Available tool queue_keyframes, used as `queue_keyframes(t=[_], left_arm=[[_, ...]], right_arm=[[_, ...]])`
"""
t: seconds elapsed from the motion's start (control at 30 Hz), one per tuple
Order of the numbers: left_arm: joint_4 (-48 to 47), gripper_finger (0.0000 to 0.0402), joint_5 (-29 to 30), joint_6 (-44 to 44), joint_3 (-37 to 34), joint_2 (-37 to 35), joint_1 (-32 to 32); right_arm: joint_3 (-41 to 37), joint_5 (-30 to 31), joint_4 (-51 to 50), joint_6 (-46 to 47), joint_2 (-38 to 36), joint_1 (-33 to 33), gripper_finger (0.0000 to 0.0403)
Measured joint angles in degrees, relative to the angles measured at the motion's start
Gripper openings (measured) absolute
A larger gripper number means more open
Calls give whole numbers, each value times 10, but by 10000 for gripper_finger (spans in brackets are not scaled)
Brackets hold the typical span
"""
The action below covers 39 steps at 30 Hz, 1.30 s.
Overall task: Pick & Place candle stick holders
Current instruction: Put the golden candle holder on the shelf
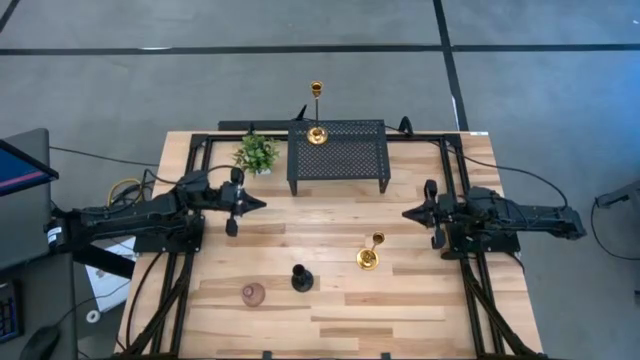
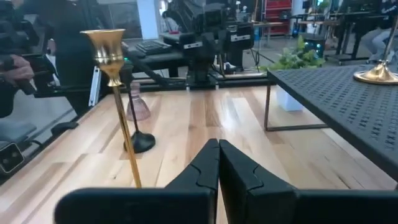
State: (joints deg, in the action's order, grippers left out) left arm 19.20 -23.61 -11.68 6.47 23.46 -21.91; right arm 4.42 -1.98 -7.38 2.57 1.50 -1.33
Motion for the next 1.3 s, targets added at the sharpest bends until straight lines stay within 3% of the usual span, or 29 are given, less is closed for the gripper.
queue_keyframes(t=[0.27, 0.4, 0.57, 0.67, 1.0, 1.13, 1.3], left_arm=[[12, 5, 0, 15, 0, 0, 0], [15, 4, 0, 16, 0, 0, 0], [19, 4, -1, 17, 0, 0, 0], [19, 5, -1, 18, 0, 0, 0], [26, 5, -1, 30, 1, 0, 0], [28, 5, -1, 30, 1, 0, 0], [28, 5, 0, 30, 1, 0, 0]], right_arm=[[0, -85, 1, -34, 13, 23, 0], [0, -73, 1, -58, 47, 32, 0], [0, -13, 46, -11, 92, 31, 3], [0, -24, 68, -10, 114, 37, 28], [0, -10, 98, -10, 182, 60, 166], [0, -10, 166, -11, 230, 75, 179], [0, -10, 254, -14, 296, 93, 166]])
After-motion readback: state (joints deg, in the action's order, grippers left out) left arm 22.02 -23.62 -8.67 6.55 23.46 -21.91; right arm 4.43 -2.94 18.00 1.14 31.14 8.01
